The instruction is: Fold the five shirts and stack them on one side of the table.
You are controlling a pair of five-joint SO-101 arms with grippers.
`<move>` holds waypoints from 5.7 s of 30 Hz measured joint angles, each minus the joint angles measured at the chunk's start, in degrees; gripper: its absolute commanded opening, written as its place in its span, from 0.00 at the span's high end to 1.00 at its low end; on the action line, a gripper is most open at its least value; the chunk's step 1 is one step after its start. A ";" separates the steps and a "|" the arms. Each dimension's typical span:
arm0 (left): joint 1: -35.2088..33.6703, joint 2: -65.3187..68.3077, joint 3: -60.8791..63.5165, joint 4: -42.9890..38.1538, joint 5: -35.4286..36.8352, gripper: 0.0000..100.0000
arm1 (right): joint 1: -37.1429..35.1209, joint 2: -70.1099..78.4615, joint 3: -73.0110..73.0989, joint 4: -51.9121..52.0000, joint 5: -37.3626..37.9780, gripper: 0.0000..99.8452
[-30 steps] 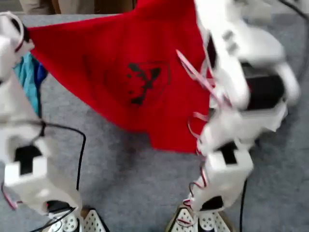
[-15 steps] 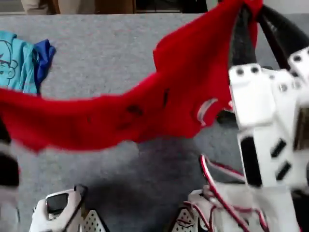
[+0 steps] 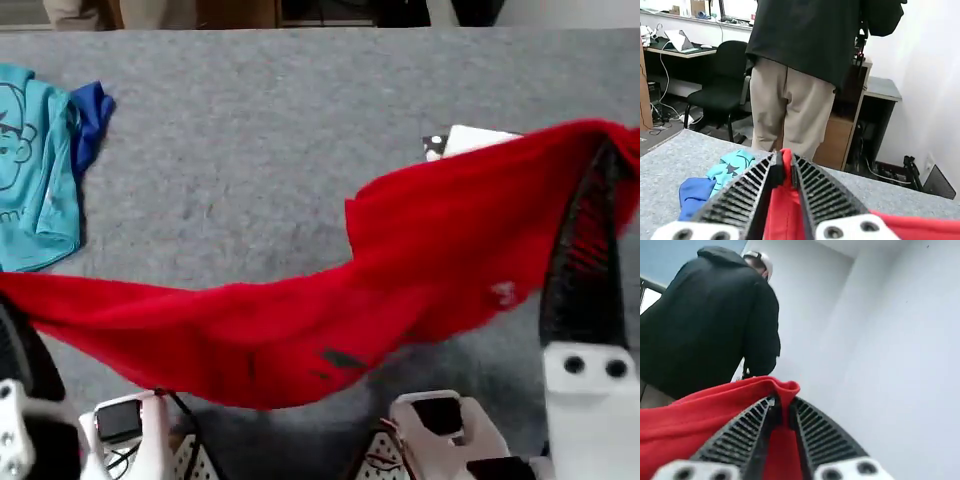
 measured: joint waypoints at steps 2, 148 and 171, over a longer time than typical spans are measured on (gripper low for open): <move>0.00 -1.32 0.44 0.00 0.00 0.98 | 0.00 0.00 0.62 -1.32 0.09 1.00; 2.99 21.54 94.07 -37.89 -9.76 0.98 | 6.68 -33.14 135.21 -15.21 23.03 1.00; 2.90 21.45 95.12 -41.41 -11.52 0.82 | 7.38 -33.23 138.55 -14.77 29.27 0.84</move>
